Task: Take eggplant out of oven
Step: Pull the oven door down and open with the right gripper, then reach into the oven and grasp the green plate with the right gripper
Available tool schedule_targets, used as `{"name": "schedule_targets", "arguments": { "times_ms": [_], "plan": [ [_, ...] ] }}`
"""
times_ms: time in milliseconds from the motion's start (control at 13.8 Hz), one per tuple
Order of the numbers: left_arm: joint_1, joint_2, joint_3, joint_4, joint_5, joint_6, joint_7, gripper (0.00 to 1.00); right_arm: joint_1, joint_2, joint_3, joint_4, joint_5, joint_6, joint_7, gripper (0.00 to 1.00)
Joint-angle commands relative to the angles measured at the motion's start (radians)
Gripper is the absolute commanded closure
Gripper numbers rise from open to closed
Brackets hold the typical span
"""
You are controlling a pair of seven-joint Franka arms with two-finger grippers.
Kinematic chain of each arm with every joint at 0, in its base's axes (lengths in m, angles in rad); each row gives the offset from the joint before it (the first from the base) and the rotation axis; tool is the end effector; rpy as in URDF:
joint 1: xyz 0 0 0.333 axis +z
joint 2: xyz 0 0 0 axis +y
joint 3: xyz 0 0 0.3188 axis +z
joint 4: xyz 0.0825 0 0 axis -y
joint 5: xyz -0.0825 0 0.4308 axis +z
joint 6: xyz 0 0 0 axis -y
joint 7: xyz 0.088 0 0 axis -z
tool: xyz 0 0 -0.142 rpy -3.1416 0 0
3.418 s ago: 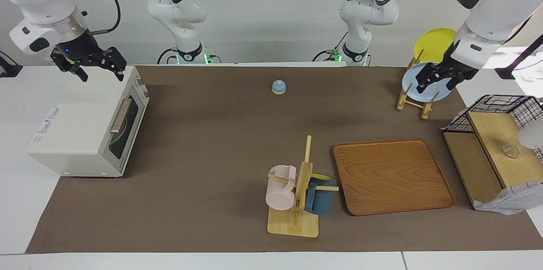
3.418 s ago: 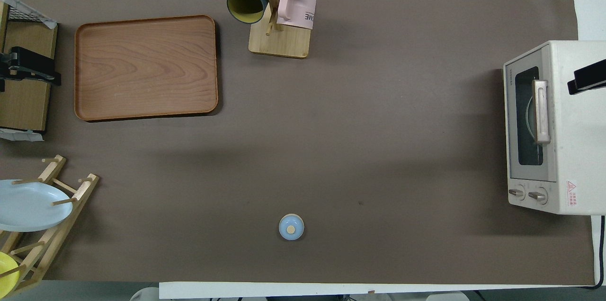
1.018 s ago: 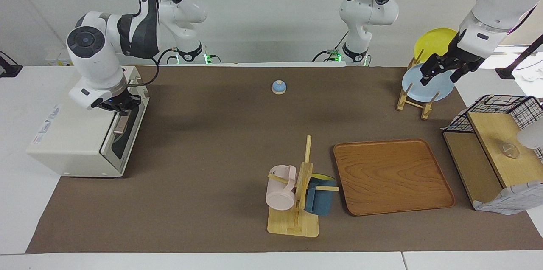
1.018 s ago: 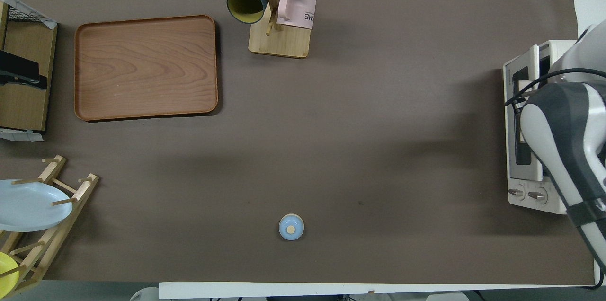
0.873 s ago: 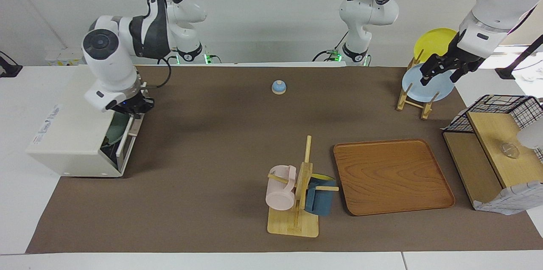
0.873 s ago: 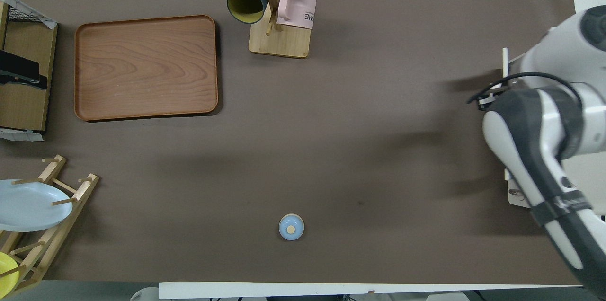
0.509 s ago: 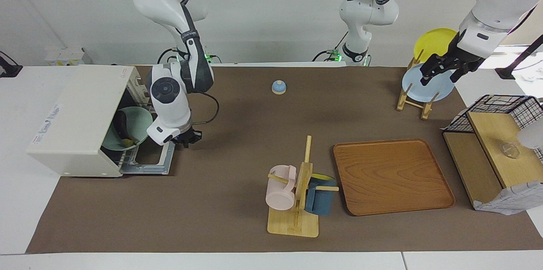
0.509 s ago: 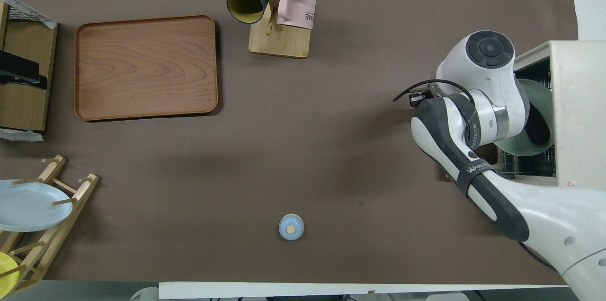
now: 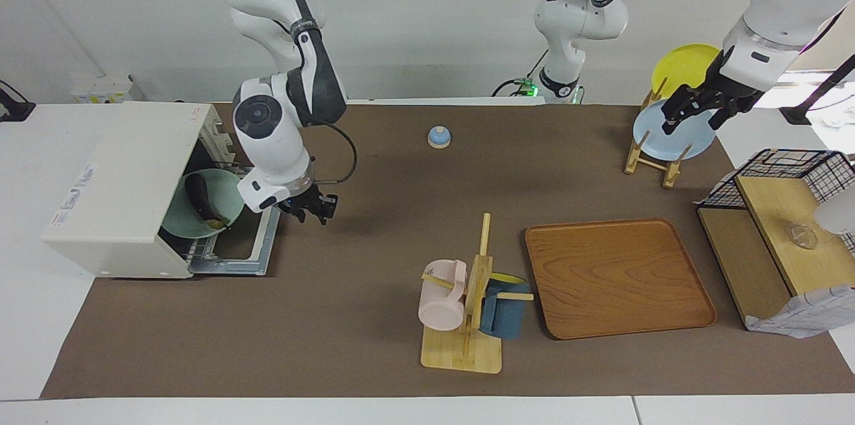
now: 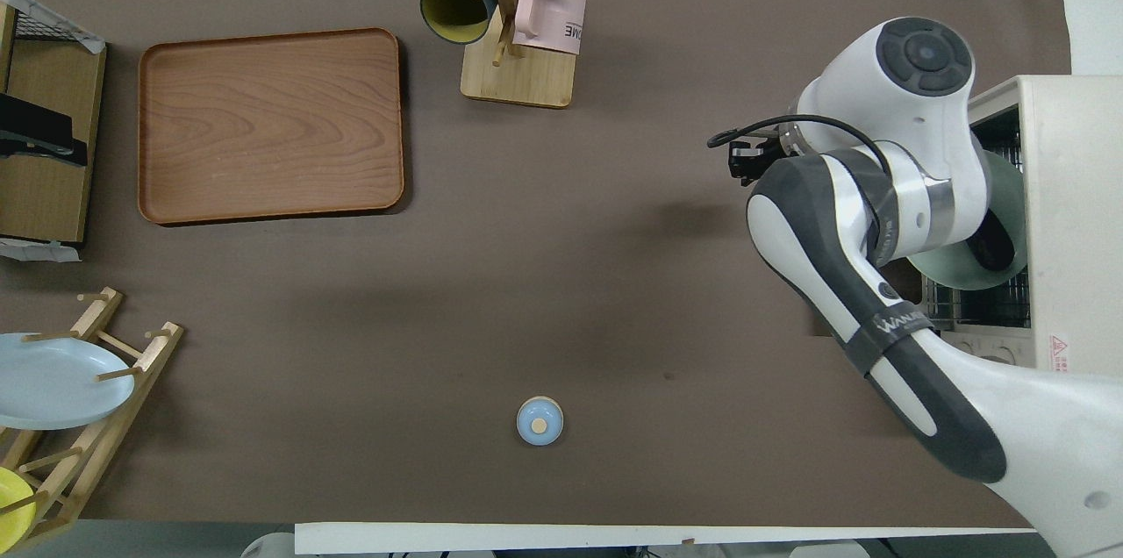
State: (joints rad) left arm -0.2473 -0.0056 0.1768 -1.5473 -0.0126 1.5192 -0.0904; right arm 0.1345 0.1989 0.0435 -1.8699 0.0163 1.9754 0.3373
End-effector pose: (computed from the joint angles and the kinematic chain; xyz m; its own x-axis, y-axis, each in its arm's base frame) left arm 0.5922 -0.0434 0.6033 0.9995 0.0192 -0.0237 0.0195 -0.9997 0.0115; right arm 0.6259 0.1135 0.3465 0.9815 -0.1658 -0.0955 -0.1657 -0.9861 0.0092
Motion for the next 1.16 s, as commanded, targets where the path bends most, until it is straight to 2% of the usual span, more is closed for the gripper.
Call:
{"name": "schedule_targets", "arguments": {
  "times_ms": [0, 291, 436, 582, 655, 945, 1091],
  "plan": [
    [0.005, -0.014, -0.005, -0.008, 0.014, -0.013, 0.005, 0.00, -0.065, -0.012, 0.003, -0.021, 0.016, -0.064, -0.104, 0.28],
    [0.005, -0.016, -0.005, -0.008, 0.016, -0.013, 0.005, 0.00, -0.185, -0.039, 0.003, -0.029, -0.025, -0.141, -0.293, 0.28],
    [0.005, -0.014, -0.005, -0.008, 0.016, -0.013, 0.003, 0.00, -0.202, -0.058, 0.003, -0.076, -0.030, -0.124, -0.323, 0.28],
    [0.005, -0.016, -0.005, -0.008, 0.016, -0.013, 0.005, 0.00, -0.200, -0.062, 0.004, -0.098, -0.096, -0.087, -0.371, 0.29],
    [0.005, -0.014, -0.005, -0.008, 0.016, -0.013, 0.005, 0.00, -0.200, -0.062, 0.004, -0.103, -0.120, -0.083, -0.380, 0.33],
    [0.005, -0.016, -0.003, -0.008, 0.016, -0.013, 0.005, 0.00, -0.190, -0.096, 0.006, -0.207, -0.186, 0.022, -0.383, 0.64],
    [0.005, -0.014, -0.005, -0.008, 0.016, -0.013, 0.003, 0.00, -0.188, -0.098, 0.004, -0.210, -0.200, 0.020, -0.383, 0.74]
  ]
}}
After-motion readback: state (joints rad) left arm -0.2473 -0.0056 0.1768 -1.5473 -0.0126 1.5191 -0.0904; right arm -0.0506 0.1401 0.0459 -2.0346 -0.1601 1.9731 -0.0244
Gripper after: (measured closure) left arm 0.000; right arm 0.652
